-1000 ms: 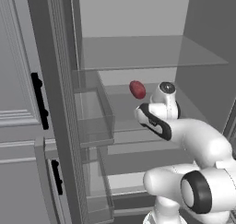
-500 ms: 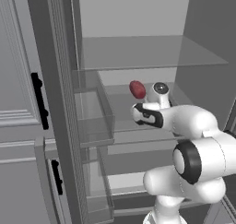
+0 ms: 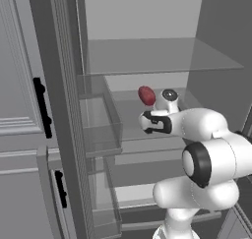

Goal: Take the strawberry from the fridge and place it on top of the pancake, located on the dining counter.

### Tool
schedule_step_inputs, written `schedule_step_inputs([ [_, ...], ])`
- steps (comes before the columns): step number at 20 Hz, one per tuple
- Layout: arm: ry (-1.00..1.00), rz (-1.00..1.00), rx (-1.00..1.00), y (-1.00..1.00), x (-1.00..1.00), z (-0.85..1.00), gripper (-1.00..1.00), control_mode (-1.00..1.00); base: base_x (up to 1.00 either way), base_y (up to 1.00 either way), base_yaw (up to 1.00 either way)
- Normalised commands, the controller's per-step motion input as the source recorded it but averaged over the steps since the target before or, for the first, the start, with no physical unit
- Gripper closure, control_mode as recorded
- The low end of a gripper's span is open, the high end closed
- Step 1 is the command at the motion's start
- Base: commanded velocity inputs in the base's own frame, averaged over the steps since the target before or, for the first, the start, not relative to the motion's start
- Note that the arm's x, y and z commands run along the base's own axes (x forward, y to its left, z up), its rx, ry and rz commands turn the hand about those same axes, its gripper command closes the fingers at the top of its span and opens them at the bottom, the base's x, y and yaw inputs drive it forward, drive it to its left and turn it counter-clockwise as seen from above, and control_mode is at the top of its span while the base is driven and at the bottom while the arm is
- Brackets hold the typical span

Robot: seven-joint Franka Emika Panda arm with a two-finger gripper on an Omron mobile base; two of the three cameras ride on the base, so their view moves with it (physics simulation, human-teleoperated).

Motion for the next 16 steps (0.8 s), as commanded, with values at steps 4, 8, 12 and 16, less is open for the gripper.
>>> schedule_step_inputs([
  [4, 0.02, 0.0, 0.0, 0.01, 0.01, -0.19, -1.0, -1.0, 0.0, 0.0, 0.0],
  [8, 0.03, 0.0, 0.0, 0.0, 0.07, -0.15, -1.0, -1.0, 0.0, 0.0, 0.0],
  [12, 0.05, 0.0, 0.0, 0.0, 0.06, -0.15, -1.0, -1.0, 0.0, 0.0, 0.0],
  [16, 0.06, 0.0, 0.0, 0.01, 0.03, -0.21, -1.0, -1.0, 0.0, 0.0, 0.0],
])
